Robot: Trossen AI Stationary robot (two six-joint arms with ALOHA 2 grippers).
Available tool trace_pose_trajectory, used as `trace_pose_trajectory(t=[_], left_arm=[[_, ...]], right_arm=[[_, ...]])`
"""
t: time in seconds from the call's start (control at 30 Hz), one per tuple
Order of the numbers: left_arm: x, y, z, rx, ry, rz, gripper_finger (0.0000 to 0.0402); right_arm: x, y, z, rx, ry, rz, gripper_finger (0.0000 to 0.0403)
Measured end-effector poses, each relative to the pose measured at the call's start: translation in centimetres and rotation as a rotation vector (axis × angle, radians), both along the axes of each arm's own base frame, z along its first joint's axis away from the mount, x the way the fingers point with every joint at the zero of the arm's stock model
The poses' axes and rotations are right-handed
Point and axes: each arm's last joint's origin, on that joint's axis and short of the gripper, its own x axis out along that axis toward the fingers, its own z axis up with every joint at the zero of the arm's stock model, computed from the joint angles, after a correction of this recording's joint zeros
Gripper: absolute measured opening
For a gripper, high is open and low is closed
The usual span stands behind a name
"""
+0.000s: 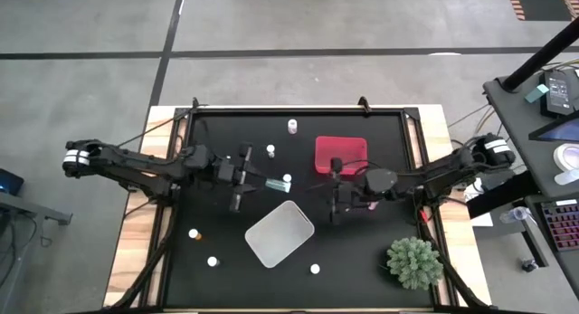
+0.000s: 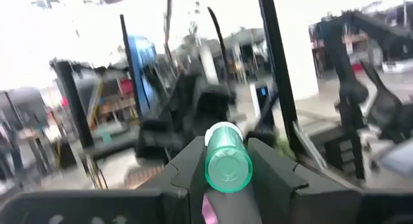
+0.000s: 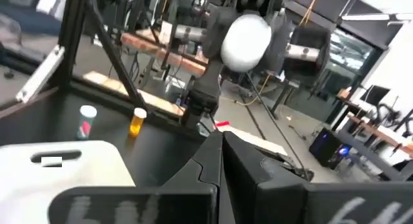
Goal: Pick and place medicine bottles into bin by pill shape (circle, oval)
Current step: Put the left blue tablet bottle into the red bin
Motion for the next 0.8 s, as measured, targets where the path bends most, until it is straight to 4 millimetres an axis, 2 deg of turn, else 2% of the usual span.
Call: trace_pose_trajectory(t=[0.07, 0.2, 0.27, 0.5, 0.63, 0.8], left_arm=[[-1.1, 0.0, -0.1, -0.001, -0.007, -0.001, 0.0084], [-2.3, 0.0, -0.6, -0.002, -0.008, -0.001, 0.0084], [-2.5, 0.0, -0.3, 0.002, -0.045, 0.001, 0.0084], [-3.5, 0.0, -0.6, 0.000, -0.065, 0.000, 0.0084], [-3.5, 0.0, -0.7, 0.000, -0.063, 0.000, 0.0084], [-3.5, 0.0, -0.7, 0.000, -0.058, -0.001, 0.0084]], right_arm=[[0.9, 0.2, 0.7, -0.004, -0.051, -0.002, 0.0009], [2.2, 0.4, 0.7, 0.002, -0.041, -0.004, 0.0009], [2.7, 0.5, 0.6, 0.004, -0.021, -0.007, 0.0009], [3.9, 0.8, 1.8, 0.003, -0.063, -0.007, 0.0014], [4.1, 0.8, 3.0, 0.013, -0.104, -0.005, 0.0046], [4.6, 0.9, 3.8, 0.061, -0.122, -0.001, 0.0112]])
